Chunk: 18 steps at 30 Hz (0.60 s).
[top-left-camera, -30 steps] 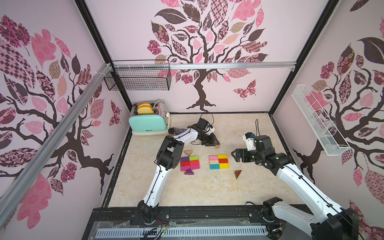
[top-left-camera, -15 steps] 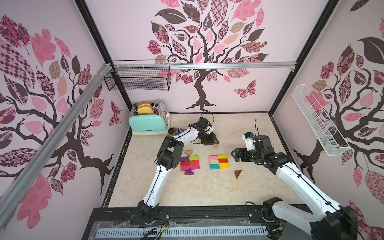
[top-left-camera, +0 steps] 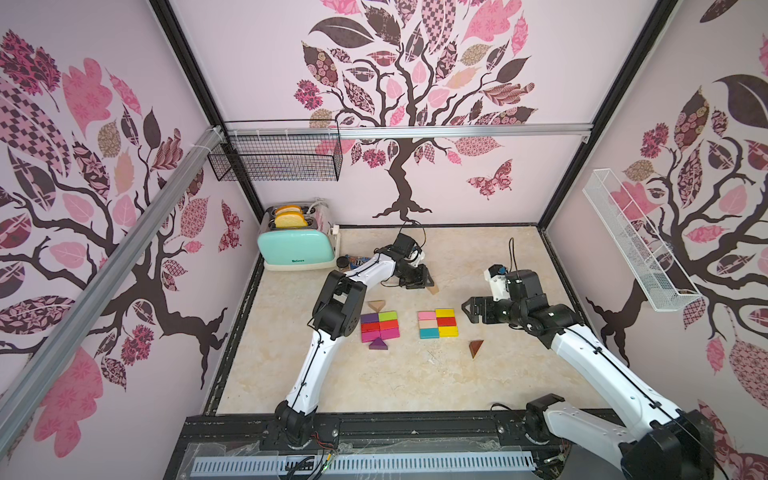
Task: Assemble a piece of candy with building blocks
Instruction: Adjust the building block at the center of the board.
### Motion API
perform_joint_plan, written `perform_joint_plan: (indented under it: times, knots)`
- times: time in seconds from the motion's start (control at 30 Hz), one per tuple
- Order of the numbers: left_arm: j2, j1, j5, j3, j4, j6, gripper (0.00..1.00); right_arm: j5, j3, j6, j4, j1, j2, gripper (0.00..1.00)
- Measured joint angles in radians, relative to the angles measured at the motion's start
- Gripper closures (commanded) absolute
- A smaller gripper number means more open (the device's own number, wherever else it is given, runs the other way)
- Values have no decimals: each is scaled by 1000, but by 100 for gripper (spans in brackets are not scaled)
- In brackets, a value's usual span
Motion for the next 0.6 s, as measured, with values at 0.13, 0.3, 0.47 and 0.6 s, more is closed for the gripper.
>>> perform_joint_plan:
  times: [0.13, 0.3, 0.47, 0.6]
  knots:
    - [-41, 2, -3, -68, 17, 0, 56, 0, 0, 0, 8, 0, 18, 3]
    - [-131, 3, -18, -177, 19, -5, 50, -7, 40, -9, 21, 0, 92, 2]
    - [-308, 8, -23, -324, 53, -20, 37, -43, 213, -62, 32, 0, 303, 2]
    - [-473, 10, -6, -452, 118, -42, 28, -71, 322, -127, 48, 0, 469, 3]
